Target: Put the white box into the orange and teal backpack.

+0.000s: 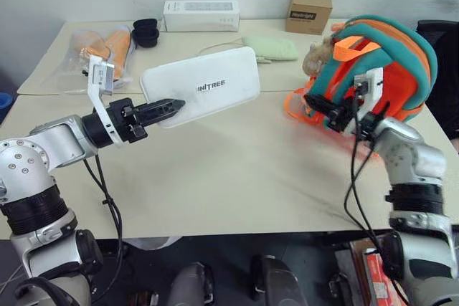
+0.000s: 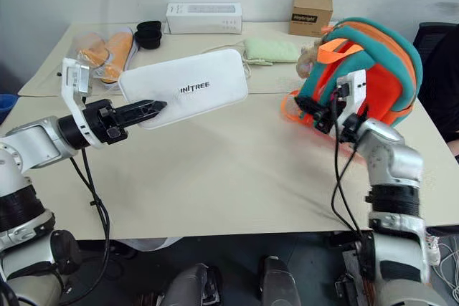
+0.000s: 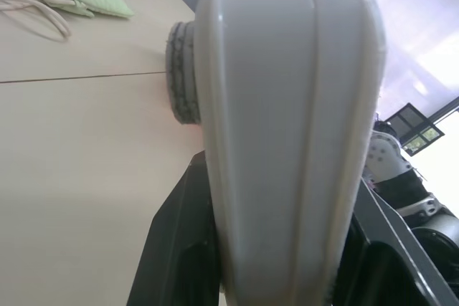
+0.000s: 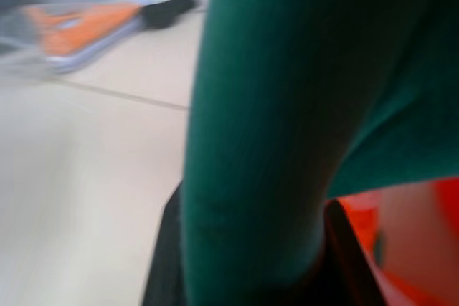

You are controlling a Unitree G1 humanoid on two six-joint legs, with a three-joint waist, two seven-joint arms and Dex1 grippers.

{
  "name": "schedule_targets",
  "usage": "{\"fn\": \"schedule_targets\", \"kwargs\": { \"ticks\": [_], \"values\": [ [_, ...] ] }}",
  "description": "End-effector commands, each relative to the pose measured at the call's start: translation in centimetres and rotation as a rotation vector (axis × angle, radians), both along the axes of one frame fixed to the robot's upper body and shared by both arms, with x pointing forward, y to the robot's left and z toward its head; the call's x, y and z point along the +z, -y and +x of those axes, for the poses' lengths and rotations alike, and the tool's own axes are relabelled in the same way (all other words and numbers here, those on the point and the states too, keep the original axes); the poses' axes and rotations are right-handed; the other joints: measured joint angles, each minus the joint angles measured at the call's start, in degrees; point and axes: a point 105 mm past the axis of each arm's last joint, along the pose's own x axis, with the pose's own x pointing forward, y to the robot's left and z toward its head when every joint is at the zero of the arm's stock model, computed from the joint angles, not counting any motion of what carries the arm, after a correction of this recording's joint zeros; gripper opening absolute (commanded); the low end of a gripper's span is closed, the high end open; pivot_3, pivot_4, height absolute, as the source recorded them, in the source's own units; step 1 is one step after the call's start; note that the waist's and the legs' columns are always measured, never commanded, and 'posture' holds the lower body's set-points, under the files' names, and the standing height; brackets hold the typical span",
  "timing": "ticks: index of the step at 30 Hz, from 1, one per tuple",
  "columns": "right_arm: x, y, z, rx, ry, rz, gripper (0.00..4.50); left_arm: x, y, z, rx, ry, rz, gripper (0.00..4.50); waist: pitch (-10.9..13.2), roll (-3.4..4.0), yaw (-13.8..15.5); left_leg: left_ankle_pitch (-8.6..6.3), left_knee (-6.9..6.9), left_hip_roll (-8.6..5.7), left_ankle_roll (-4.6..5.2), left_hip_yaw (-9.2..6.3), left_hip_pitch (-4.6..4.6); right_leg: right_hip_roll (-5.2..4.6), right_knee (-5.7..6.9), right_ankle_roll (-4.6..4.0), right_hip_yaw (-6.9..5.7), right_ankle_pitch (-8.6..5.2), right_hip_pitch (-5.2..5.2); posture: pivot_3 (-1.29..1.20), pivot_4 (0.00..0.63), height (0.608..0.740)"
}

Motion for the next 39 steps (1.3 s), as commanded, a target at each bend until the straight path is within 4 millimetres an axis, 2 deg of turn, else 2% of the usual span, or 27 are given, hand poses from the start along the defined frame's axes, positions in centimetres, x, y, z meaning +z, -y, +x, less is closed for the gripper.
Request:
{"fn": "schedule_targets", "kwargs": {
  "ticks": [1,6,10,14,17,22,27,31,34,39],
  "values": [
    [2.9,-2.8,-5.9,0.341,0.042,-0.043,0.03,3.0,-0.4,0.2,0.013,0.121,-0.009,1.31,0.0,0.00,0.1,0.00,0.00,0.00,0.00,0.00,-0.01,-0.02,-0.01,0.00,-0.01,0.00,-0.01,0.00,0.150,0.740],
    [3.5,-3.2,-12.2,0.581,-0.055,-0.130,0.03,3.8,-1.3,1.0,0.012,0.166,0.051,1.31,0.0,-0.01,0.1,-0.03,-0.05,-0.01,-0.03,0.01,0.03,-0.17,-0.06,-0.01,-0.03,0.00,0.00,0.00,0.150,0.740],
    [3.7,-3.0,-13.5,0.600,-0.083,-0.183,0.03,4.2,-1.2,1.2,-0.018,0.215,0.111,1.31,0.0,-0.09,0.1,-0.04,-0.07,-0.03,-0.03,0.03,0.03,-0.22,-0.19,-0.02,-0.04,-0.01,-0.03,0.00,0.150,0.740],
    [4.9,-2.9,-15.2,0.662,-0.112,-0.147,0.03,5.3,-0.2,0.5,-0.108,0.302,0.146,1.31,0.1,-0.16,0.4,-0.24,-0.10,-0.05,-0.31,0.03,-0.03,-0.30,-0.32,-0.03,-0.04,-0.01,-0.11,0.00,0.150,0.740],
    [5.1,-2.7,-15.6,0.666,-0.133,-0.139,0.03,5.2,0.8,0.3,-0.172,0.327,0.170,1.31,0.1,-0.16,1.0,-0.10,-0.14,-0.04,-0.05,0.02,-0.08,-0.30,-0.39,-0.04,-0.06,-0.02,-0.15,0.00,0.150,0.740],
    [4.8,-2.2,-16.2,0.684,-0.166,-0.150,0.03,5.2,2.9,1.1,-0.234,0.387,0.228,1.31,0.1,-0.17,1.8,-0.10,-0.15,-0.08,0.08,0.09,-0.08,-0.31,-0.45,-0.03,-0.04,-0.01,-0.13,0.00,0.150,0.740],
    [4.3,-2.1,-15.7,0.659,-0.177,-0.147,0.03,3.9,4.9,1.7,-0.296,0.489,0.389,1.31,0.1,-0.17,1.8,-0.12,-0.11,-0.10,0.14,0.12,-0.07,-0.31,-0.47,0.01,-0.05,0.01,-0.11,0.00,0.150,0.740],
    [3.4,-1.8,-15.4,0.630,-0.202,-0.155,0.03,4.6,7.1,0.2,-0.474,0.558,0.421,1.31,0.1,-0.25,2.6,-0.12,-0.03,-0.08,0.17,0.07,-0.12,-0.30,-0.48,0.01,-0.12,0.01,-0.09,0.00,0.150,0.740],
    [3.2,-1.5,-15.1,0.611,-0.214,-0.144,0.03,4.9,6.7,0.3,-0.508,0.576,0.458,1.31,0.1,-0.24,2.8,-0.17,0.02,-0.10,0.24,0.14,-0.13,-0.30,-0.50,0.03,-0.15,0.02,-0.10,0.00,0.150,0.740],
    [2.3,-1.1,-15.0,0.594,-0.225,-0.179,0.03,5.6,5.1,0.5,-0.569,0.582,0.524,1.31,0.1,-0.25,2.8,-0.19,0.09,-0.07,0.27,0.15,-0.13,-0.26,-0.50,0.04,-0.46,0.02,-0.09,0.00,0.150,0.740]
  ]
}}
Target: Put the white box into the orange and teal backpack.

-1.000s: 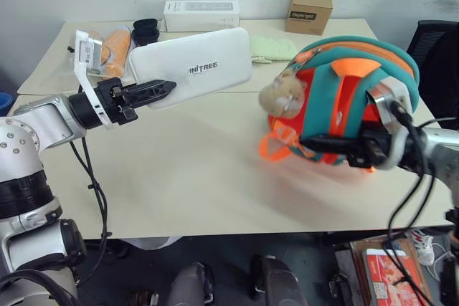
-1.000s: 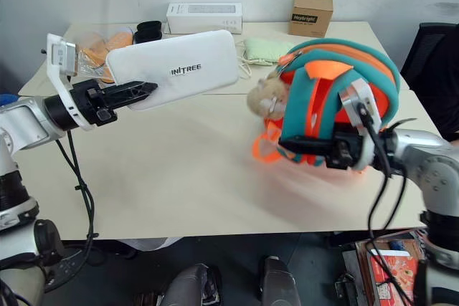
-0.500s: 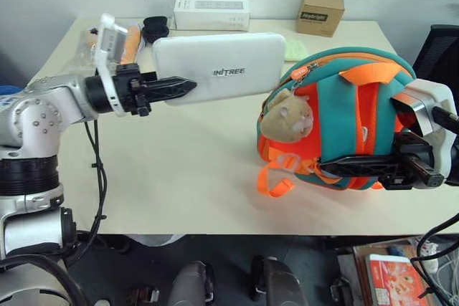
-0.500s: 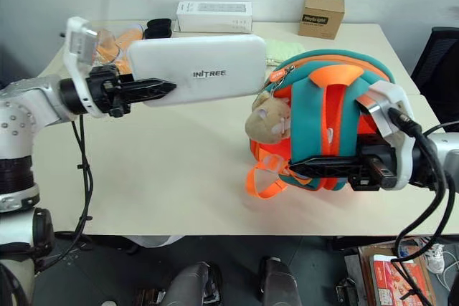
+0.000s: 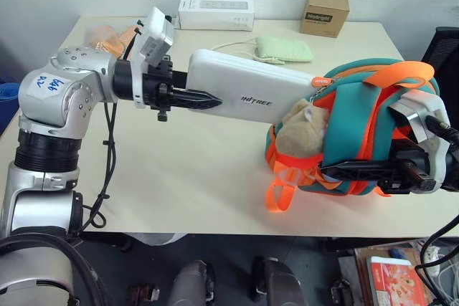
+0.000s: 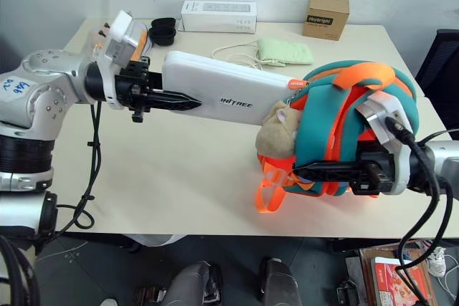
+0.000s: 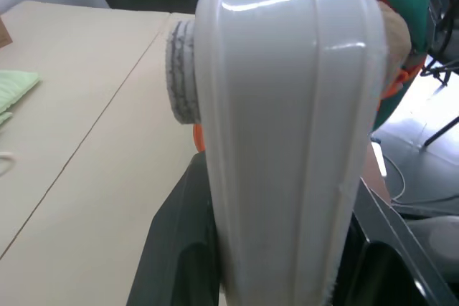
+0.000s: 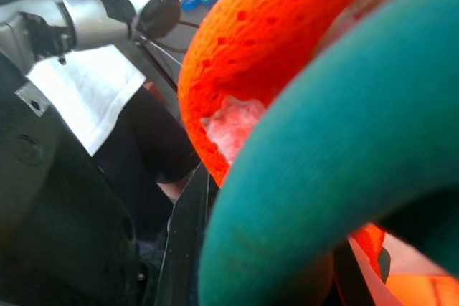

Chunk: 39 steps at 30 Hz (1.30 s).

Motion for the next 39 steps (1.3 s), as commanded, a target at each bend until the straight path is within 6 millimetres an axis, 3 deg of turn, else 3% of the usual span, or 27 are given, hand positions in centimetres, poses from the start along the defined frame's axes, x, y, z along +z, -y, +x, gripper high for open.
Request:
{"fn": "schedule_targets", "kwargs": {
  "ticks": [1,6,13,19,22,25,28,29,32,34,38,39],
  "values": [
    [0.1,0.2,-0.3,0.008,0.030,-0.024,0.03,1.9,-0.4,-0.9,-0.100,0.062,0.048,1.31,0.0,0.00,0.0,0.00,0.01,0.00,0.00,0.01,0.00,0.00,0.01,0.00,-0.09,0.00,-0.01,0.00,0.150,0.740],
    [0.0,0.5,-0.5,0.010,0.030,-0.035,0.03,2.3,0.0,-0.6,-0.158,0.095,0.113,1.31,0.0,0.00,0.0,-0.03,0.08,-0.01,0.06,-0.01,-0.02,-0.01,0.03,0.01,-0.13,0.01,0.01,0.00,0.150,0.740],
    [0.0,-0.1,-0.7,0.030,0.040,-0.035,0.03,0.5,3.1,1.8,-0.134,0.174,0.167,1.31,0.0,-0.01,0.1,-0.02,0.15,-0.01,0.12,-0.05,-0.02,-0.06,0.06,0.02,-0.16,0.01,0.06,0.00,0.150,0.740],
    [0.0,-0.5,-0.9,0.045,0.049,-0.038,0.03,-1.3,6.9,2.8,-0.131,0.234,0.151,1.31,0.0,-0.05,0.1,-0.01,0.18,-0.04,0.19,-0.11,-0.05,-0.12,0.04,0.10,-0.19,0.06,0.10,0.00,0.150,0.740],
    [-0.2,-0.7,-0.9,0.046,0.048,-0.033,0.03,-1.4,10.6,2.8,-0.122,0.190,0.013,1.31,0.0,-0.06,0.1,-0.02,0.18,-0.04,0.20,-0.10,-0.06,-0.12,0.03,0.11,-0.18,0.06,0.09,0.00,0.150,0.740],
    [-0.3,-1.0,-0.8,0.042,0.050,-0.024,0.03,-1.9,12.8,2.6,-0.123,0.146,-0.053,1.31,0.1,-0.09,0.1,0.00,0.20,-0.04,0.22,-0.16,-0.08,-0.14,0.03,0.12,-0.18,0.07,0.12,0.00,0.150,0.740],
    [-0.6,-1.4,-0.4,0.025,0.062,-0.029,0.03,-4.0,16.1,2.9,-0.094,0.092,-0.096,1.31,0.1,-0.10,0.1,0.00,0.20,-0.04,0.22,-0.17,-0.06,-0.15,0.03,0.13,-0.19,0.07,0.14,0.00,0.150,0.740],
    [-0.5,-1.4,-0.4,0.023,0.064,-0.024,0.00,-4.4,16.8,3.1,-0.079,0.069,-0.110,1.66,0.1,-0.11,0.1,0.01,0.21,-0.06,0.24,-0.17,-0.05,-0.16,0.04,0.14,-0.20,0.08,0.15,0.00,0.150,0.740],
    [-0.3,-1.4,-0.4,0.012,0.065,-0.013,0.00,-4.5,16.9,3.7,-0.040,0.017,-0.155,2.62,0.1,-0.14,0.0,0.03,0.22,-0.08,0.27,-0.18,-0.05,-0.20,0.04,0.19,-0.22,0.11,0.15,0.00,0.150,0.740],
    [-0.4,-1.4,-0.4,0.002,0.063,-0.012,0.00,-4.4,15.8,3.5,-0.044,0.004,-0.165,3.22,0.1,-0.14,-0.3,0.02,0.21,-0.04,0.26,-0.18,-0.02,-0.19,0.05,0.18,-0.21,0.11,0.15,0.00,0.150,0.740],
    [-1.0,-1.3,-0.1,-0.027,0.053,-0.014,0.00,-4.7,10.2,2.3,-0.059,0.005,-0.102,4.46,0.1,-0.13,-1.5,0.06,0.09,0.05,0.11,-0.18,0.03,-0.11,0.10,0.09,-0.21,0.06,0.14,0.00,0.150,0.740],
    [-1.1,-1.3,-0.1,-0.032,0.052,-0.013,0.00,-4.5,9.0,2.0,-0.059,0.008,-0.095,4.49,0.1,-0.13,-1.6,0.08,0.08,0.07,0.06,-0.18,0.04,-0.09,0.17,0.04,-0.19,0.03,0.11,0.00,0.150,0.740]
  ]
}}
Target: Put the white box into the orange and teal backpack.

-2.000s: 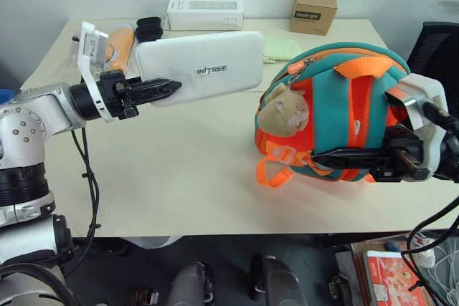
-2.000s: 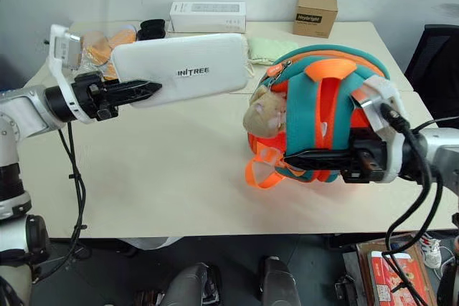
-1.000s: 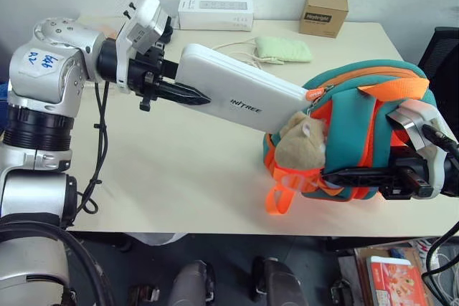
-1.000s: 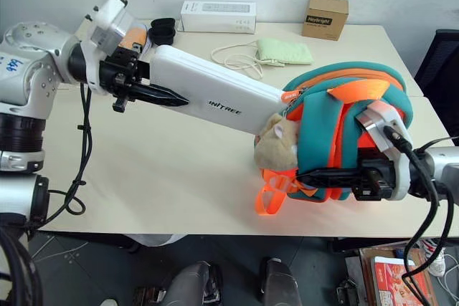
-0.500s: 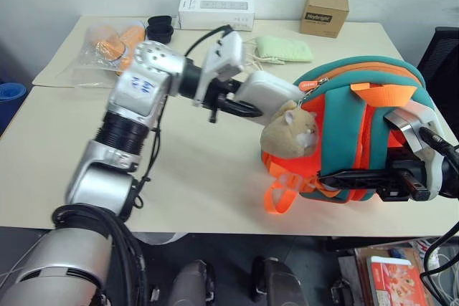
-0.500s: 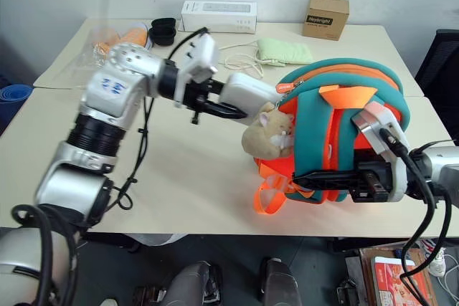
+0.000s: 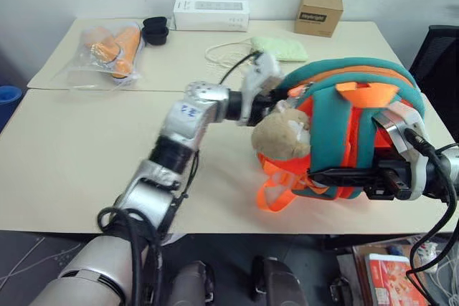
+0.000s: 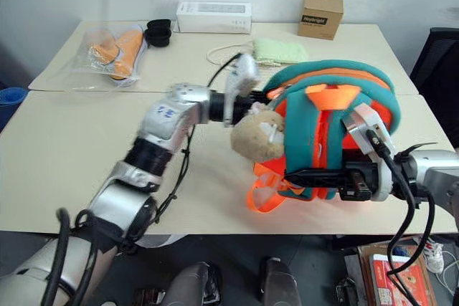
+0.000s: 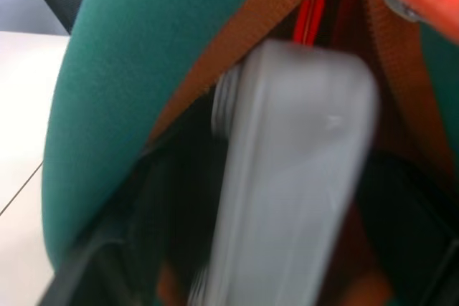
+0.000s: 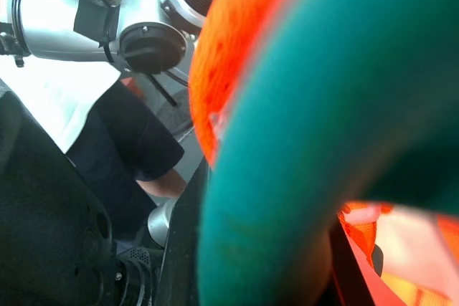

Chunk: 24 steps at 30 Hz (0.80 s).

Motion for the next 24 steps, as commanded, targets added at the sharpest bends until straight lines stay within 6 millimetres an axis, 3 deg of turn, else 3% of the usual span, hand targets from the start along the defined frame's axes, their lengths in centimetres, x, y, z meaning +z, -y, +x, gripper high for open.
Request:
{"fn": "schedule_targets", "kwargs": {
  "ticks": [1,5,8,11,18,23,24],
  "values": [
    [0.5,-0.2,-0.1,0.000,0.038,0.020,0.00,1.8,-3.6,-1.9,-0.040,0.033,0.004,4.49,0.0,0.00,0.0,0.02,0.01,0.00,-0.03,0.00,0.02,0.01,0.07,-0.05,0.00,-0.03,-0.01,0.00,0.150,0.740],
    [0.3,-0.3,0.1,-0.011,0.038,0.020,0.00,4.1,-7.8,-4.5,-0.087,0.026,-0.002,4.49,0.0,-0.01,0.3,0.03,0.10,-0.04,-0.03,-0.09,0.00,-0.04,0.13,-0.07,0.01,-0.04,0.03,0.00,0.150,0.740],
    [0.3,-0.2,0.1,-0.014,0.037,0.021,0.00,5.7,-8.1,-6.1,-0.125,0.042,-0.021,4.49,0.0,-0.01,0.9,0.02,0.11,-0.13,0.00,-0.32,-0.06,-0.14,0.03,-0.07,0.13,-0.04,0.13,0.00,0.150,0.740],
    [0.4,-0.2,0.2,-0.014,0.037,0.022,0.00,6.5,-6.6,-6.3,-0.122,0.070,-0.043,4.49,0.0,-0.01,1.7,0.02,0.11,-0.16,0.01,-0.37,-0.05,-0.15,-0.04,-0.03,0.15,-0.02,0.22,0.00,0.150,0.740],
    [0.5,-0.4,0.1,-0.008,0.040,0.021,0.00,3.5,-1.6,-4.6,-0.055,0.106,0.034,4.49,0.0,-0.01,1.7,0.04,0.11,-0.17,0.02,-0.37,-0.03,-0.03,-0.01,0.01,0.14,0.00,0.25,0.00,0.150,0.740],
    [0.5,-0.4,0.1,-0.020,0.047,0.023,0.00,2.3,-0.4,-4.3,-0.056,0.096,0.043,4.49,0.0,-0.01,1.5,0.04,0.11,-0.12,0.01,-0.33,-0.02,-0.01,0.01,-0.01,0.13,-0.01,0.20,0.00,0.150,0.740],
    [0.5,-0.3,0.0,-0.023,0.047,0.022,0.00,2.4,-0.3,-4.3,-0.059,0.087,0.032,4.09,0.0,-0.01,1.6,0.05,0.11,-0.12,0.01,-0.34,-0.02,-0.02,0.04,-0.02,0.13,-0.01,0.20,0.00,0.150,0.740]
  ]
}}
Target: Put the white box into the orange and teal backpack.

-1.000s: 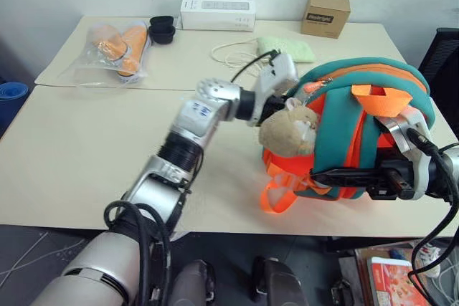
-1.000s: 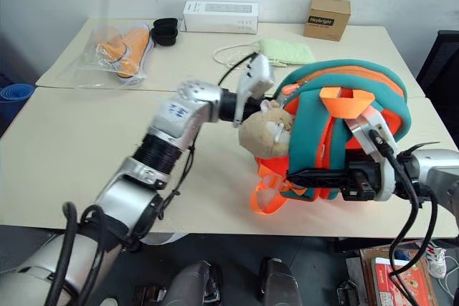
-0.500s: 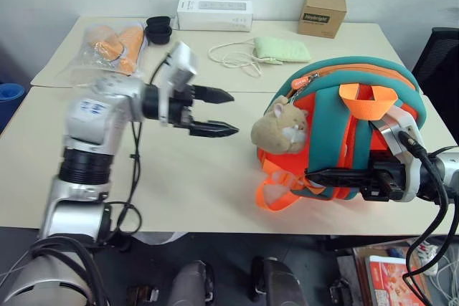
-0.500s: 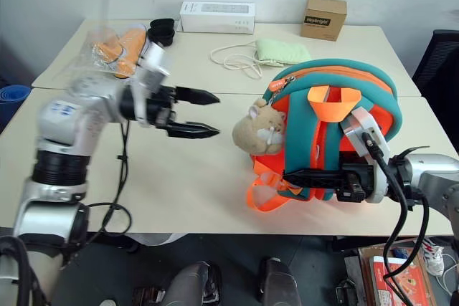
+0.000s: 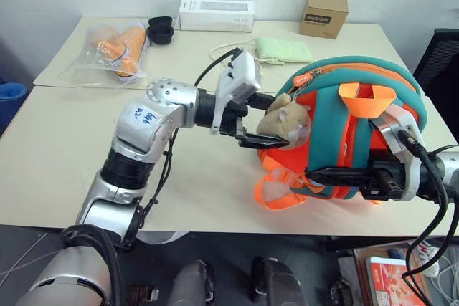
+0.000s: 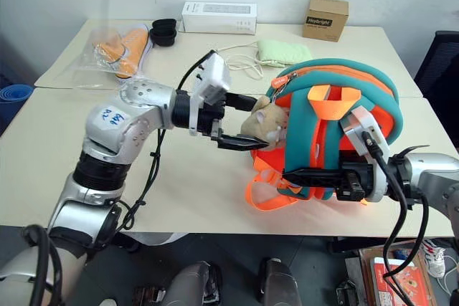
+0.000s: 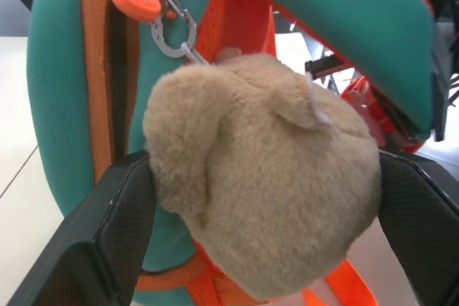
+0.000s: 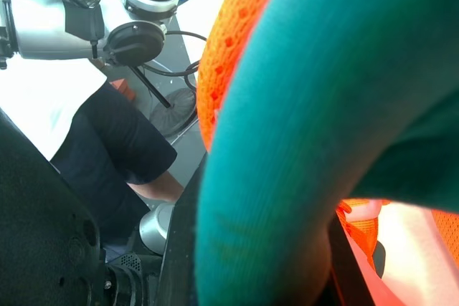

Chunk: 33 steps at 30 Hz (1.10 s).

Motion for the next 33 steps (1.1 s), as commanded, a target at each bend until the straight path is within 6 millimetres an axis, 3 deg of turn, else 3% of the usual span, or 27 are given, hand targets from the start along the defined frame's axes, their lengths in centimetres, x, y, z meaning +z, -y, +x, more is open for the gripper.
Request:
{"fn": "schedule_targets", "kwargs": {
  "ticks": [1,8,12,15,18,22,24,28,33],
  "values": [
    [0.6,-0.2,-0.5,0.012,0.038,0.020,0.00,0.7,0.2,-0.1,-0.007,0.018,-0.027,3.88,0.0,0.00,0.1,0.00,0.00,0.00,0.00,-0.01,0.00,-0.01,0.00,0.00,0.01,0.00,0.00,0.00,0.150,0.740],
    [0.2,0.0,-0.3,-0.022,0.044,0.025,0.00,0.7,-1.2,0.0,-0.001,0.013,-0.015,1.80,0.0,0.00,0.1,0.00,0.00,-0.02,0.01,-0.02,-0.01,-0.04,-0.01,0.00,0.01,0.00,0.01,0.00,0.150,0.740],
    [0.1,0.3,-0.1,-0.039,0.045,0.020,0.00,1.7,-2.2,0.1,0.010,0.001,-0.042,0.98,0.0,0.00,0.1,0.00,0.00,-0.01,0.01,-0.02,-0.01,-0.04,-0.01,0.00,0.01,0.00,0.01,0.00,0.150,0.740],
    [-0.1,0.8,0.1,-0.057,0.044,0.011,0.00,2.8,-3.6,0.8,0.047,-0.002,-0.060,0.84,0.0,0.00,0.0,0.00,0.00,0.00,0.01,-0.02,-0.01,-0.02,0.00,0.00,0.00,0.00,0.00,0.00,0.150,0.740],
    [-0.1,1.5,0.1,-0.079,0.046,0.008,0.00,3.4,-6.4,2.5,0.141,0.037,-0.006,0.83,0.0,0.00,0.0,0.00,0.00,-0.01,0.00,-0.01,0.00,0.01,0.03,0.00,-0.09,0.00,-0.02,0.00,0.150,0.740],
    [-0.3,2.1,0.0,-0.101,0.040,0.010,0.00,2.9,-9.6,4.0,0.196,0.036,0.073,0.83,0.0,0.00,0.0,0.00,-0.01,-0.01,0.00,0.03,0.01,0.05,0.03,-0.02,-0.35,-0.01,-0.05,0.00,0.150,0.740],
    [-0.6,2.2,0.0,-0.106,0.038,0.007,0.00,1.9,-9.9,4.3,0.196,0.044,0.114,0.83,0.0,0.00,0.1,-0.01,-0.01,-0.02,0.00,0.04,0.00,0.05,0.03,-0.02,-0.39,-0.01,-0.05,0.00,0.150,0.740],
    [-1.5,2.0,0.0,-0.107,0.040,-0.004,0.00,-4.7,-9.6,5.7,0.214,0.136,0.328,0.83,0.0,0.01,0.3,-0.03,-0.01,-0.07,0.04,0.04,0.03,-0.02,0.00,-0.02,-0.35,-0.01,0.01,0.00,0.150,0.740],
    [-1.2,2.0,0.0,-0.108,0.048,0.009,0.00,-8.5,-9.1,7.2,0.226,0.274,0.468,0.83,0.0,-0.04,0.2,-0.03,0.00,-0.03,0.06,0.03,-0.04,-0.08,0.00,-0.01,-0.30,0.00,-0.06,0.00,0.150,0.740]
  ]
}}
